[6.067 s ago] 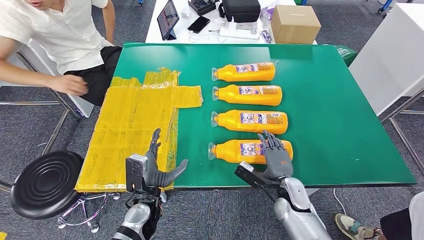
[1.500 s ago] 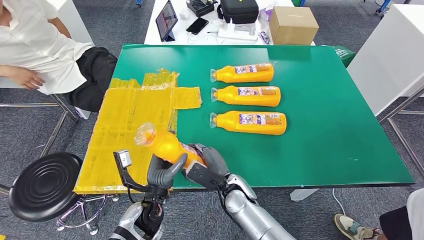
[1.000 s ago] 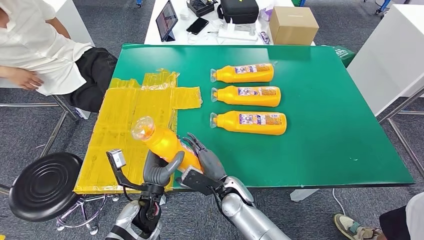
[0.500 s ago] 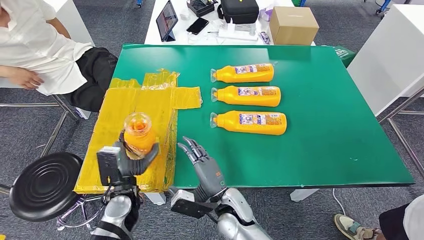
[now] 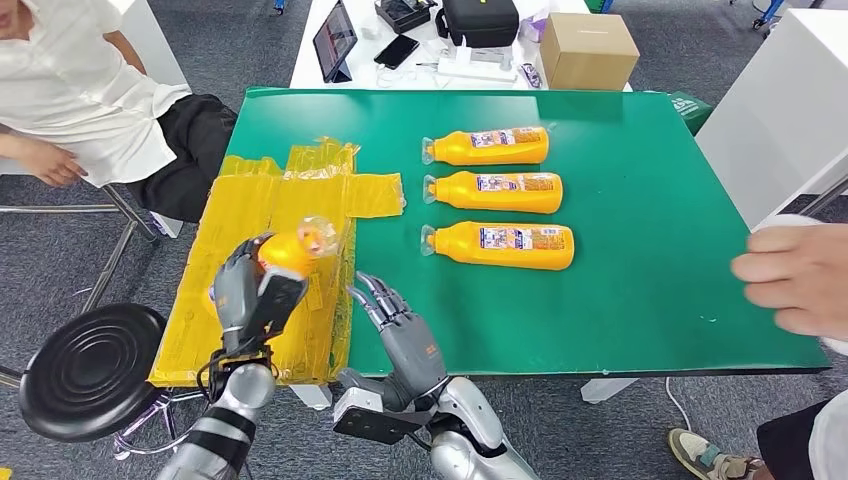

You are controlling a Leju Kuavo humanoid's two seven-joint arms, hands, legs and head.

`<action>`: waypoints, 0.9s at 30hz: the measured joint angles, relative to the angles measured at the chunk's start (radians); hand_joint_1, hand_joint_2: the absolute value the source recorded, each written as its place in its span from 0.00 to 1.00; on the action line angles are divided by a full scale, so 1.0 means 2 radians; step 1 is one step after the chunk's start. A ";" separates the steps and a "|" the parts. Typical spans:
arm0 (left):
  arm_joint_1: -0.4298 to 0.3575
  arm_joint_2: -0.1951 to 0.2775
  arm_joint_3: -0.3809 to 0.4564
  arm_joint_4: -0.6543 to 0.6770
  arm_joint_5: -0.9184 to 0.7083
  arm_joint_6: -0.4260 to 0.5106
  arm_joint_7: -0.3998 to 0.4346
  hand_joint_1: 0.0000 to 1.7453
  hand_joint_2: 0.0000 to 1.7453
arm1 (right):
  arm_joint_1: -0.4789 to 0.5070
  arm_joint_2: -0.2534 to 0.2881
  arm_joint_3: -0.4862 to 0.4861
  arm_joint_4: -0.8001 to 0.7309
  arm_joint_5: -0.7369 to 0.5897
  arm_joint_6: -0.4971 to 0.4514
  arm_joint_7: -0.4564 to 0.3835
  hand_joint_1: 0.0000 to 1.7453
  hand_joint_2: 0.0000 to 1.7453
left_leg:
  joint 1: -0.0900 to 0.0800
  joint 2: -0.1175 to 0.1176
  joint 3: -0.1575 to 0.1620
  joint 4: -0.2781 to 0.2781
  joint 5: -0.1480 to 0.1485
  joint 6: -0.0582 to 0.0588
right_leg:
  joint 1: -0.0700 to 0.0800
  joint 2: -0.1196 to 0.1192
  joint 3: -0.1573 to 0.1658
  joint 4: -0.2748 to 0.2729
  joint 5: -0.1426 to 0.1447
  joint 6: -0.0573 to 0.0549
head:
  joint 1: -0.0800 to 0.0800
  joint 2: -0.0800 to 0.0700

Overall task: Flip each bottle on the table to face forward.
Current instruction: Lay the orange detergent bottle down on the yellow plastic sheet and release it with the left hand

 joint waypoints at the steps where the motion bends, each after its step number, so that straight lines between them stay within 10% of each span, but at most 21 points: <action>1: -0.015 0.001 0.002 0.022 -0.031 0.000 0.013 1.00 1.00 | 0.000 0.000 0.000 -0.002 0.000 0.003 0.000 0.00 0.00 | 0.000 0.000 0.000 0.000 0.000 0.000 | 0.000 0.000 0.000 0.000 0.000 0.000 | 0.000 0.000; 13: -0.168 0.023 -0.001 0.274 -0.218 -0.124 0.149 0.97 1.00 | 0.009 -0.002 -0.010 -0.003 -0.037 0.023 -0.027 0.00 0.00 | 0.000 0.000 0.001 0.000 0.001 0.000 | 0.000 0.000 0.000 0.001 0.000 0.000 | 0.000 0.000; 20: -0.203 0.034 -0.019 0.328 -0.247 -0.199 0.158 0.88 1.00 | 0.020 -0.002 -0.018 0.005 -0.047 0.022 -0.034 0.00 0.00 | 0.000 0.000 0.002 0.000 0.000 -0.001 | 0.000 0.000 0.001 0.001 0.000 0.000 | 0.000 0.000; 27: -0.220 0.037 -0.024 0.344 -0.245 -0.240 0.160 0.03 1.00 | 0.024 0.000 -0.022 0.011 -0.051 0.017 -0.041 0.00 0.00 | 0.000 0.000 0.003 0.000 0.001 -0.001 | 0.000 0.000 0.003 0.001 0.000 0.000 | 0.000 0.000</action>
